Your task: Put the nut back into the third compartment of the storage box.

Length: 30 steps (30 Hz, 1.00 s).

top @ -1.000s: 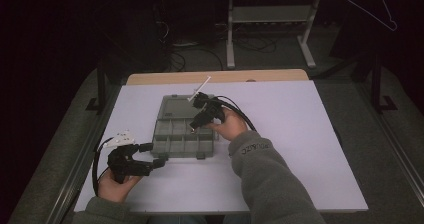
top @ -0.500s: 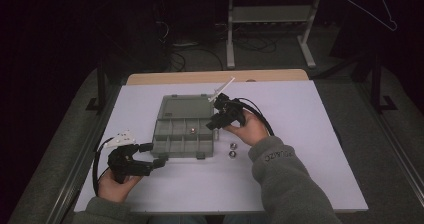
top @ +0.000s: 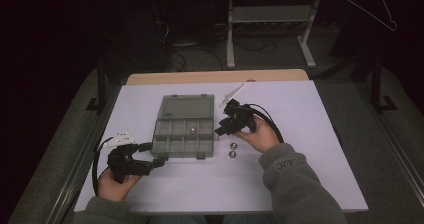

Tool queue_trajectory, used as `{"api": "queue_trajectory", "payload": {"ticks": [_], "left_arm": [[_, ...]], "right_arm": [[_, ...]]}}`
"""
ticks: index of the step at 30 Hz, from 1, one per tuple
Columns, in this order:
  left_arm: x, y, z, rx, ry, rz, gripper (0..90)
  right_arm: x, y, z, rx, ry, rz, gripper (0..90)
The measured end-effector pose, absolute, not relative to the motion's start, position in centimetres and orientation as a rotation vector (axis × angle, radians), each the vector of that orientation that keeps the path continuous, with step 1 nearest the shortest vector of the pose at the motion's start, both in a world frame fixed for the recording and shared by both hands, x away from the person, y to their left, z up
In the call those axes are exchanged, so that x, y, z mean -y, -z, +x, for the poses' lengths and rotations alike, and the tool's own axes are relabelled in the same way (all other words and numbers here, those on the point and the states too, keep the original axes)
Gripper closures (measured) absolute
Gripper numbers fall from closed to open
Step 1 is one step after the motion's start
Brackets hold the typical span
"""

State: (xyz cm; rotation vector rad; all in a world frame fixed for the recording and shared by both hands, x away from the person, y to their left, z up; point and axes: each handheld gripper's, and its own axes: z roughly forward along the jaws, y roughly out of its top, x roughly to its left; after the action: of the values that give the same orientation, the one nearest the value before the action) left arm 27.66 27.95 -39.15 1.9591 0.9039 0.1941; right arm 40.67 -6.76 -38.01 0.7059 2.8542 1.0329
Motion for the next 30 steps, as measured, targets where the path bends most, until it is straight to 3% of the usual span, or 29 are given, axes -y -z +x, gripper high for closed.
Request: {"api": "queue_trajectory", "payload": {"ticks": [12,30], "left_arm": [[-27.9,39.2,27.6,-0.905,-0.192,1.962,18.1],[-27.9,39.2,27.5,-0.914,-0.185,1.956,18.1]], "right_arm": [[9.3,40.5,39.4,-2.879,-0.973,0.748,57.4],[9.2,43.2,39.1,-2.915,-0.870,0.814,61.6]]}}
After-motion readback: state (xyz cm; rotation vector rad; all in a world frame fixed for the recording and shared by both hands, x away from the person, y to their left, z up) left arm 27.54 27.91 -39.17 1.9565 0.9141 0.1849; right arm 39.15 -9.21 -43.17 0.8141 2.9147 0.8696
